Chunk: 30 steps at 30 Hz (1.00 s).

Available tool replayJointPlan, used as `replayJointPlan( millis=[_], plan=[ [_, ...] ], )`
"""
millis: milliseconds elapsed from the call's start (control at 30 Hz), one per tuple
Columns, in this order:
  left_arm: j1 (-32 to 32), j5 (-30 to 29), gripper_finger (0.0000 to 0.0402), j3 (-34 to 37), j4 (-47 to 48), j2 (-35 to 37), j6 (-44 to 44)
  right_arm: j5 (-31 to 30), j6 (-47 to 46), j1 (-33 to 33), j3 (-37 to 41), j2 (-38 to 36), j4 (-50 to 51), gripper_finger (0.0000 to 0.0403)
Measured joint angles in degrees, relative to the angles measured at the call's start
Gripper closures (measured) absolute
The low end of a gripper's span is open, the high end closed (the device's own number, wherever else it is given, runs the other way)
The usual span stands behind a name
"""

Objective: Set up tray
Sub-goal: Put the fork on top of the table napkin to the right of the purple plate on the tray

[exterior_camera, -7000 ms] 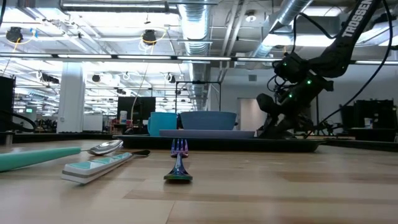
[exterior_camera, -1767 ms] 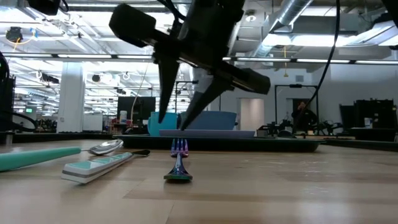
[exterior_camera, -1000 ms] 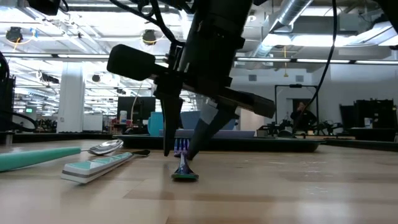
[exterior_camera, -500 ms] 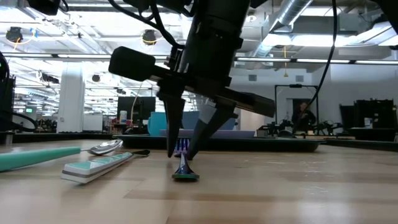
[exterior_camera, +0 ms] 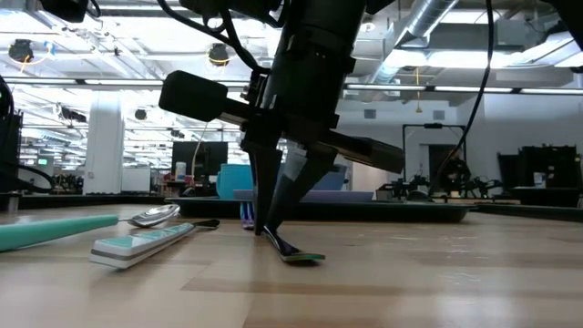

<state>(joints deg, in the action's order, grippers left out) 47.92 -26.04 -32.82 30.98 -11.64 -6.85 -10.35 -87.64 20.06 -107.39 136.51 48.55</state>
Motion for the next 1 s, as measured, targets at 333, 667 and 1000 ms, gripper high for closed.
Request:
replayJointPlan(
  millis=[333,667,1000],
  plan=[
    [0.0,0.0,0.0226,0.0,0.0,0.0,0.0,-0.3,0.8,-0.3,0.4,-3.5,4.7,0.0399],
    [0.0,0.0,0.0226,0.0,0.0,0.0,0.0,-1.9,1.0,-1.3,0.3,-9.2,15.3,0.0400],
    [0.0,0.0,0.0226,0.0,0.0,0.0,0.0,-4.5,1.1,-3.8,0.2,-16.2,27.5,0.0402]
  ],
)
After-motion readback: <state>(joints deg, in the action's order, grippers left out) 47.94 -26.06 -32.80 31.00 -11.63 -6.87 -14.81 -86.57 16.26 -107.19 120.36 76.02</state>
